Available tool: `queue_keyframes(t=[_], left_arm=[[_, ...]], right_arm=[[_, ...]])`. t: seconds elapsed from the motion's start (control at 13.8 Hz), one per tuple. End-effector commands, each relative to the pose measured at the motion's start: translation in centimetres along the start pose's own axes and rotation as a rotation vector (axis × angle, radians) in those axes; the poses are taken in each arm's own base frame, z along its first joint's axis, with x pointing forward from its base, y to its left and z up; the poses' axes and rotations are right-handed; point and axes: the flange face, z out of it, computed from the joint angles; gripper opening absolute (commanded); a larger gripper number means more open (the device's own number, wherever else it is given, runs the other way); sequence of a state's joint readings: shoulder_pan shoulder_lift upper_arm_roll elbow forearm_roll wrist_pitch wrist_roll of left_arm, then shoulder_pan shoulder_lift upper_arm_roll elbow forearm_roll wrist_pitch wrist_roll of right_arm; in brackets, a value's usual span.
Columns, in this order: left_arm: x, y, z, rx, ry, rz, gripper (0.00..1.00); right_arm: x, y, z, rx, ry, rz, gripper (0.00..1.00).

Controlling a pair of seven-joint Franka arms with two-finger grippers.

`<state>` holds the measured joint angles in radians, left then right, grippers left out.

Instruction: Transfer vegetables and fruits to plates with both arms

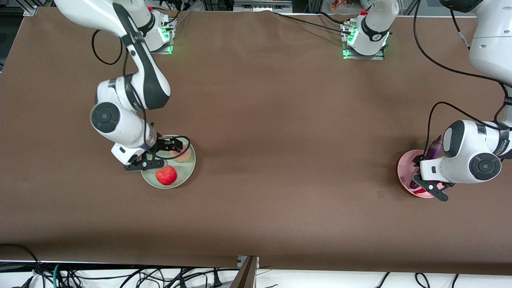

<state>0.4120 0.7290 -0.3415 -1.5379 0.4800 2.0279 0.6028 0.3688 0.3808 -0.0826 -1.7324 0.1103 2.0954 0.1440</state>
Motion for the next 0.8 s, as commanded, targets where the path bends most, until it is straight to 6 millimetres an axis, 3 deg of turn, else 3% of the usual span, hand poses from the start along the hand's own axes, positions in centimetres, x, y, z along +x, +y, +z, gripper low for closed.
queue_keyframes(t=[0.0, 0.22, 0.36, 0.58, 0.73], left_arm=[[-0.2, 0.3, -4.1, 0.046, 0.023, 0.019, 1.00], [0.0, 2.6, -12.5, 0.064, 0.064, -0.005, 1.00], [-0.3, 4.5, -16.8, 0.058, 0.087, -0.075, 1.00], [-1.7, 7.3, -23.8, 0.041, 0.068, -0.196, 1.00], [-3.4, 9.2, -28.8, -0.007, 0.049, -0.275, 1.00]], right_arm=[[-2.4, 2.4, -7.9, 0.016, -0.027, 0.033, 1.00], [-5.0, 4.0, -15.9, 0.018, -0.046, 0.026, 1.00], [-7.1, 4.4, -19.7, 0.028, -0.030, -0.002, 1.00], [-7.3, 4.7, -22.6, -0.009, -0.026, -0.014, 1.00], [-6.8, 6.3, -22.5, -0.005, -0.036, -0.004, 1.00]])
